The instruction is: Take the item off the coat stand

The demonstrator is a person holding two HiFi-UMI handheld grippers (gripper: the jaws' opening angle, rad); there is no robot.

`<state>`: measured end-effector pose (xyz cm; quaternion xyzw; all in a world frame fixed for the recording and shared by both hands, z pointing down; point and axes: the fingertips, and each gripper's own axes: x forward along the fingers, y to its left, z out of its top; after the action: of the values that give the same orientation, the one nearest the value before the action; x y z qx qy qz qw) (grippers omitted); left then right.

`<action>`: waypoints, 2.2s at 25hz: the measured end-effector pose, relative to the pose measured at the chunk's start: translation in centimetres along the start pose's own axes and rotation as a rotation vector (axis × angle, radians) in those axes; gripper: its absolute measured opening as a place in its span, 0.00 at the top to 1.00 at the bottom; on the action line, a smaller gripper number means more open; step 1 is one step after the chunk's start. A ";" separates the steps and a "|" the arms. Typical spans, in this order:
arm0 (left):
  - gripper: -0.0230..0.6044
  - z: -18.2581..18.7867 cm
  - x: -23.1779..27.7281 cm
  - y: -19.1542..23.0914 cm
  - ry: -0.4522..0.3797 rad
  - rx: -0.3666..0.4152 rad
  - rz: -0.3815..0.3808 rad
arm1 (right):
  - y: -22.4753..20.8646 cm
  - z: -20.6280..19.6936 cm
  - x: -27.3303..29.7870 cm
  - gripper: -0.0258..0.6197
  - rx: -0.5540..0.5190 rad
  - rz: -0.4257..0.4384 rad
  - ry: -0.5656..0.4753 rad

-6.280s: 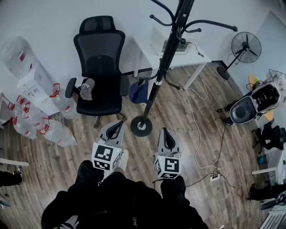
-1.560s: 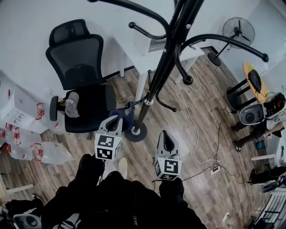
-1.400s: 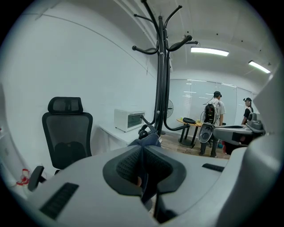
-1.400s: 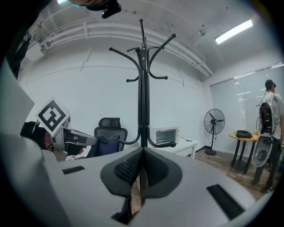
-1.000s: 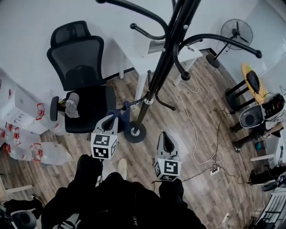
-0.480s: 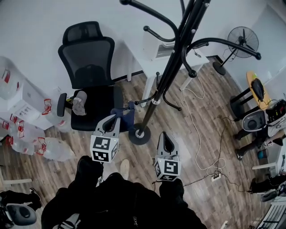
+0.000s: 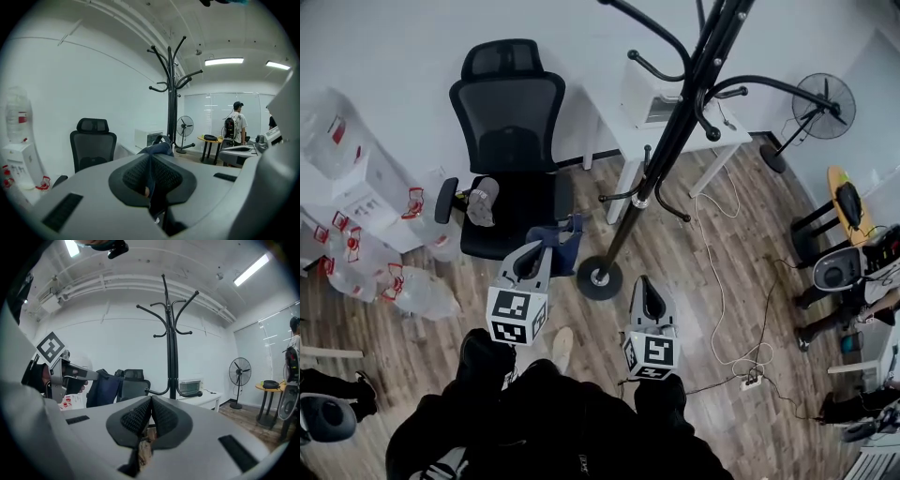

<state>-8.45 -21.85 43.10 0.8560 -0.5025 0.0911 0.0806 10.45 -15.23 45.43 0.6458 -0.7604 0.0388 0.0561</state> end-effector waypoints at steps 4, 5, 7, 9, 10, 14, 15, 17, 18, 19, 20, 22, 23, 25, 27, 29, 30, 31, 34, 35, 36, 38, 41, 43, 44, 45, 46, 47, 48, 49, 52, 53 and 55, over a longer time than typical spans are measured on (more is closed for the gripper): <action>0.92 -0.5 -3.1 -1.0 -0.010 -0.006 0.018 | 0.8 0.1 -2.3 0.94 -0.011 0.023 -0.012; 0.92 -0.7 -3.8 -1.4 -0.013 -0.005 0.021 | 1.0 0.2 -2.9 0.94 -0.013 0.028 -0.016; 0.92 -1.1 -5.3 -2.2 -0.016 0.001 0.024 | 1.3 0.0 -4.2 0.94 -0.016 0.037 -0.023; 0.92 -2.0 -7.1 -3.1 -0.019 0.008 0.028 | 1.8 -0.5 -5.8 0.94 -0.020 0.046 -0.027; 0.92 -2.4 -8.0 -3.5 -0.020 0.010 0.031 | 2.0 -0.8 -6.5 0.94 -0.022 0.050 -0.028; 0.92 -3.5 -10.7 -5.0 -0.021 0.003 0.044 | 2.6 -1.3 -9.1 0.94 -0.030 0.068 -0.031; 0.92 -3.8 -11.3 -5.3 -0.021 0.001 0.047 | 2.7 -1.3 -9.8 0.94 -0.033 0.071 -0.032; 0.92 -4.4 -12.7 -6.0 -0.021 -0.002 0.052 | 3.0 -1.5 -11.2 0.94 -0.038 0.075 -0.034; 0.92 -4.7 -13.4 -6.4 -0.021 -0.003 0.054 | 3.1 -1.7 -12.0 0.94 -0.040 0.076 -0.035; 0.92 -5.1 -14.1 -6.7 -0.021 -0.004 0.056 | 3.2 -1.8 -12.7 0.94 -0.041 0.076 -0.038; 0.92 -5.5 -14.8 -7.0 -0.022 -0.005 0.057 | 3.4 -2.0 -13.5 0.94 -0.043 0.076 -0.041; 0.92 -6.1 -16.0 -7.7 -0.025 -0.005 0.058 | 3.6 -2.2 -14.9 0.94 -0.047 0.075 -0.046; 0.92 -6.3 -16.5 -8.1 -0.027 -0.004 0.057 | 3.6 -2.4 -15.6 0.94 -0.048 0.074 -0.047; 0.92 -6.8 -17.6 -9.0 -0.029 -0.003 0.054 | 3.7 -2.7 -17.0 0.94 -0.052 0.071 -0.048; 0.92 -7.3 -18.5 -9.8 -0.029 -0.002 0.049 | 3.8 -2.9 -18.2 0.94 -0.054 0.069 -0.048; 0.92 -7.8 -19.4 -10.5 -0.025 0.002 0.043 | 3.9 -3.0 -19.4 0.94 -0.057 0.067 -0.050; 0.92 -8.0 -19.9 -10.9 -0.023 0.005 0.039 | 3.9 -3.1 -20.0 0.94 -0.058 0.066 -0.051; 0.92 -8.2 -20.4 -11.3 -0.021 0.007 0.037 | 3.9 -3.1 -20.6 0.94 -0.059 0.066 -0.053; 0.92 -9.0 -21.9 -12.3 -0.017 0.006 0.033 | 4.1 -3.4 -22.3 0.94 -0.061 0.064 -0.053; 0.92 -9.3 -22.2 -12.5 -0.016 0.004 0.032 | 4.2 -3.5 -22.7 0.94 -0.062 0.065 -0.053; 0.92 -9.4 -22.5 -12.7 -0.015 0.004 0.032 | 4.2 -3.6 -23.0 0.94 -0.063 0.065 -0.054; 0.92 -9.5 -22.7 -13.0 -0.016 0.004 0.032 | 4.3 -3.6 -23.3 0.94 -0.063 0.067 -0.055; 0.92 -9.3 -22.7 -13.5 -0.018 0.007 0.032 | 4.1 -3.5 -23.6 0.94 -0.063 0.073 -0.055; 0.92 -9.2 -22.8 -13.6 -0.021 0.008 0.032 | 4.2 -3.5 -23.6 0.94 -0.064 0.082 -0.055; 0.92 -9.2 -22.9 -13.6 -0.023 0.009 0.032 | 4.3 -3.5 -23.7 0.94 -0.068 0.086 -0.055; 0.92 -9.2 -22.9 -13.6 -0.024 0.010 0.032 | 4.5 -3.5 -23.7 0.94 -0.073 0.088 -0.055; 0.92 -9.1 -22.9 -13.5 -0.026 0.011 0.031 | 4.6 -3.5 -23.6 0.94 -0.077 0.089 -0.056; 0.92 -9.0 -22.9 -13.5 -0.027 0.012 0.031 | 4.7 -3.4 -23.6 0.94 -0.079 0.090 -0.057; 0.92 -8.9 -22.9 -13.4 -0.029 0.013 0.030 | 4.7 -3.4 -23.5 0.94 -0.079 0.090 -0.058; 0.92 -8.8 -22.9 -13.4 -0.030 0.014 0.030 | 4.8 -3.3 -23.4 0.94 -0.078 0.090 -0.060; 0.92 -8.7 -22.8 -13.3 -0.031 0.018 0.031 | 4.9 -3.2 -23.2 0.94 -0.077 0.091 -0.064; 0.92 -8.6 -22.8 -13.3 -0.032 0.019 0.031 | 4.9 -3.1 -23.2 0.94 -0.077 0.092 -0.065; 0.92 -8.6 -22.7 -13.2 -0.033 0.020 0.031 | 4.8 -3.1 -23.1 0.94 -0.077 0.090 -0.066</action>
<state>-8.39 5.72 45.40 0.8503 -0.5160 0.0833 0.0620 9.50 8.54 45.42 0.6093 -0.7910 -0.0094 0.0540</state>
